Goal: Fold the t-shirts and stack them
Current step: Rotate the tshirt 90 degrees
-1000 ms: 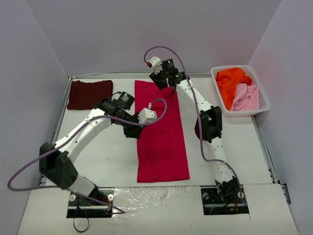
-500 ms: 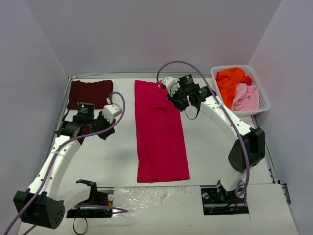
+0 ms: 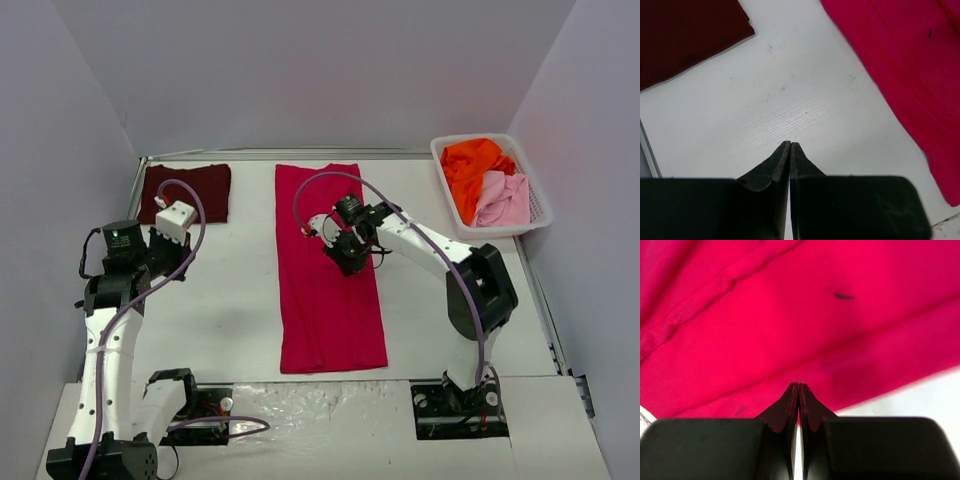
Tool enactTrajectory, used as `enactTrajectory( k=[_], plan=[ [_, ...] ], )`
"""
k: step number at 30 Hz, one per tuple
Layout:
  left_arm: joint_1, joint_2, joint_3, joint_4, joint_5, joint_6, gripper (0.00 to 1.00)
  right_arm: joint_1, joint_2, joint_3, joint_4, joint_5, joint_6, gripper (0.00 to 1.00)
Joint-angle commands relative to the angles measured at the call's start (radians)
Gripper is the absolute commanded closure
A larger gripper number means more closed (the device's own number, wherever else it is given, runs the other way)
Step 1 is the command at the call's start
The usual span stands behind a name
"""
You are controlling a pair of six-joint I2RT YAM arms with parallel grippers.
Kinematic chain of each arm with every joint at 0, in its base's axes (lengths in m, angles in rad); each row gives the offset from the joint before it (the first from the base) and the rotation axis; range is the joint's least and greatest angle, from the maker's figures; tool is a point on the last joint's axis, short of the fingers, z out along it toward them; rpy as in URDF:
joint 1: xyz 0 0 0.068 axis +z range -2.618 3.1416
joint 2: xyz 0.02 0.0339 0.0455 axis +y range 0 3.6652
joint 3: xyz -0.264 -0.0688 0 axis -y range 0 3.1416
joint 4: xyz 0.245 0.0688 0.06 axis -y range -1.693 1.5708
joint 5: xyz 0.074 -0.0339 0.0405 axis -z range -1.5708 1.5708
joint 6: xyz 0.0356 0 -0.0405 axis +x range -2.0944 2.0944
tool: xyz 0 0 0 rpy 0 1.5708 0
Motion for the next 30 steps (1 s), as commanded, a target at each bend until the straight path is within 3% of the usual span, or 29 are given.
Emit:
enactTrajectory(
  k=[1,7,30],
  plan=[
    [0.053,-0.038,-0.013,0.025,0.031,-0.025,0.97,0.081,0.075,0.035,-0.034,-0.035,-0.023,1.0],
    [0.11,-0.045,-0.024,0.016,0.086,-0.022,0.97,0.151,0.146,0.084,-0.036,-0.014,-0.03,1.0],
    [0.133,-0.038,-0.023,-0.009,0.107,0.003,0.96,0.135,0.364,0.168,-0.022,-0.002,-0.083,1.0]
  ],
)
